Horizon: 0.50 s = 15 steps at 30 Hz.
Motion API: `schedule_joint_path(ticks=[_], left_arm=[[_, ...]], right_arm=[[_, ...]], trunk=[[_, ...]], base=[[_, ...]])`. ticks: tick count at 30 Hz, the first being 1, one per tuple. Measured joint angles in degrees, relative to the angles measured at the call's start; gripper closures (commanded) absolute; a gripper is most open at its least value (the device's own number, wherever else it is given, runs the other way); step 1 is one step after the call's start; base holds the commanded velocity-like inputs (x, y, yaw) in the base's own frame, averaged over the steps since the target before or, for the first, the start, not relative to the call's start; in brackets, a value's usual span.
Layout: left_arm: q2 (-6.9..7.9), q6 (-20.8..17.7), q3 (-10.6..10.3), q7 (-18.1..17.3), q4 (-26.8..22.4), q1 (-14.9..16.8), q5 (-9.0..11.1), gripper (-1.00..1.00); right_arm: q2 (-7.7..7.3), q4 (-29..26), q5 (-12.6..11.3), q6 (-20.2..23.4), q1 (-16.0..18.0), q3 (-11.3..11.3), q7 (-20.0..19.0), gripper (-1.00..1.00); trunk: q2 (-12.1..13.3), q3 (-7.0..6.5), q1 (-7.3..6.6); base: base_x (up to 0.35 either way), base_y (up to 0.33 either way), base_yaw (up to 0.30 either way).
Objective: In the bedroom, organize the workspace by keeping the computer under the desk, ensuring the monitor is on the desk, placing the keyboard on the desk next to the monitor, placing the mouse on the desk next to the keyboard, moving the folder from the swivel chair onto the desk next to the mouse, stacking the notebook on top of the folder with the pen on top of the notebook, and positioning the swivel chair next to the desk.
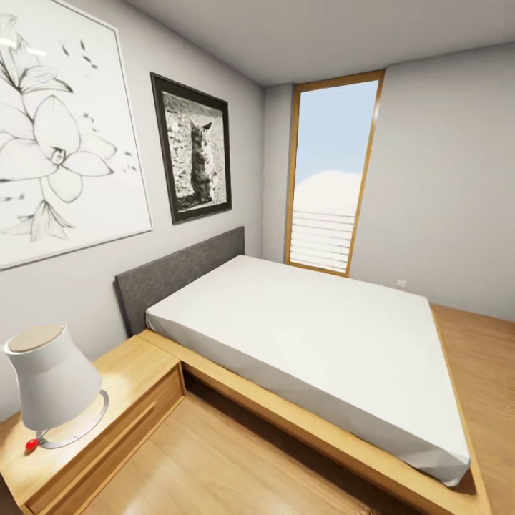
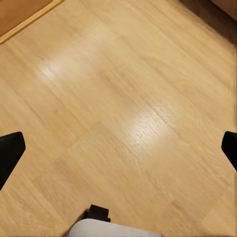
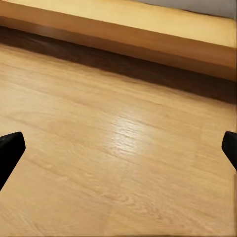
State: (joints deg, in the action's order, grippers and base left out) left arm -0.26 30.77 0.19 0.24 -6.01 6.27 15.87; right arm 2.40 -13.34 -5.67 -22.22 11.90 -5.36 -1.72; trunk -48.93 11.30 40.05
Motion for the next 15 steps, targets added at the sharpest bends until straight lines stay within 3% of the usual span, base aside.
schedule_joint_path(ticks=[15], left_arm=[[0.0,0.0,0.0,0.0,0.01,-0.02,0.0,-1.0]], right_arm=[[0.02,0.01,0.09,0.0,0.0,0.0,-0.02,-1.0]], trunk=[[0.0,0.46,0.0]], base=[[0.0,0.0,-0.274]])
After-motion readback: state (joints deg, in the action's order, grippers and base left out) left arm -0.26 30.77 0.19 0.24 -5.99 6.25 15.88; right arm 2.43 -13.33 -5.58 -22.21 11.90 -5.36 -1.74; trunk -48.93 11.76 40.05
